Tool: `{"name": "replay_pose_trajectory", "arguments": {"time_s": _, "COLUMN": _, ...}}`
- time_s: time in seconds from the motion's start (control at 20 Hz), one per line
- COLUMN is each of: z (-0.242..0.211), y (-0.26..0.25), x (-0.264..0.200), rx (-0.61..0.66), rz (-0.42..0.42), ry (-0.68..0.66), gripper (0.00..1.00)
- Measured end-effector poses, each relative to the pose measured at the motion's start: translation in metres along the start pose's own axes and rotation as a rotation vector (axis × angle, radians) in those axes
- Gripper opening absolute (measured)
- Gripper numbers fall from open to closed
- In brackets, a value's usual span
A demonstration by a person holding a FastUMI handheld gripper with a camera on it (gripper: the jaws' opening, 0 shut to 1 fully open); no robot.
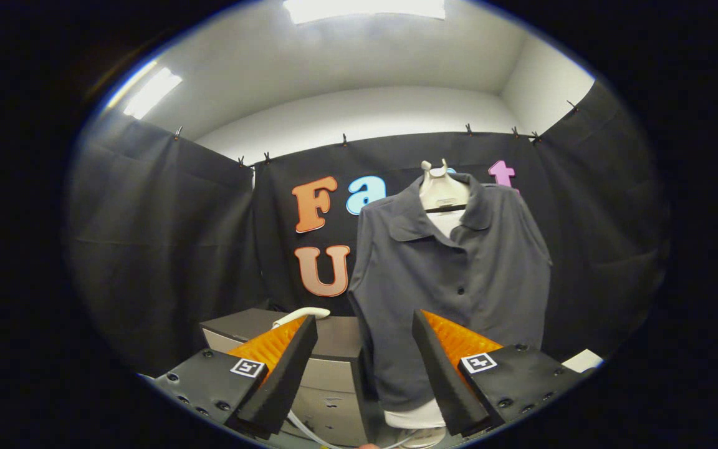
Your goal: Iron the clothes twice with a garment steamer, once on the left side and once on the right side.
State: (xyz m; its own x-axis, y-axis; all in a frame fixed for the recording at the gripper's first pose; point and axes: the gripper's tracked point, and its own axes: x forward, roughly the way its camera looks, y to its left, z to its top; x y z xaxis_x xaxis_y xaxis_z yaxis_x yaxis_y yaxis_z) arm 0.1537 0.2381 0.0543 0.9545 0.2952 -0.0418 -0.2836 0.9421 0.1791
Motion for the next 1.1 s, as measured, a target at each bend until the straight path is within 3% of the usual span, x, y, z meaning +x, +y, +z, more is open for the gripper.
{"name": "replay_pose_trajectory", "arguments": {"time_s": 0.2, "z": 0.009, "y": 0.083, "x": 0.094, "rx": -0.026, "rz": 0.088, "ry": 0.048, "gripper": 0.98}}
{"name": "replay_pose_trajectory", "arguments": {"time_s": 0.5, "z": -0.029, "y": 0.181, "x": 0.252, "rx": -0.072, "rz": 0.163, "ry": 0.211, "gripper": 0.98}}
{"name": "replay_pose_trajectory", "arguments": {"time_s": 0.8, "z": -0.144, "y": 0.217, "x": 0.345, "rx": -0.117, "rz": 0.138, "ry": 0.522, "gripper": 0.99}}
{"name": "replay_pose_trajectory", "arguments": {"time_s": 1.1, "z": -0.22, "y": 0.173, "x": 0.396, "rx": -0.163, "rz": -0.029, "ry": 0.653, "gripper": 0.99}}
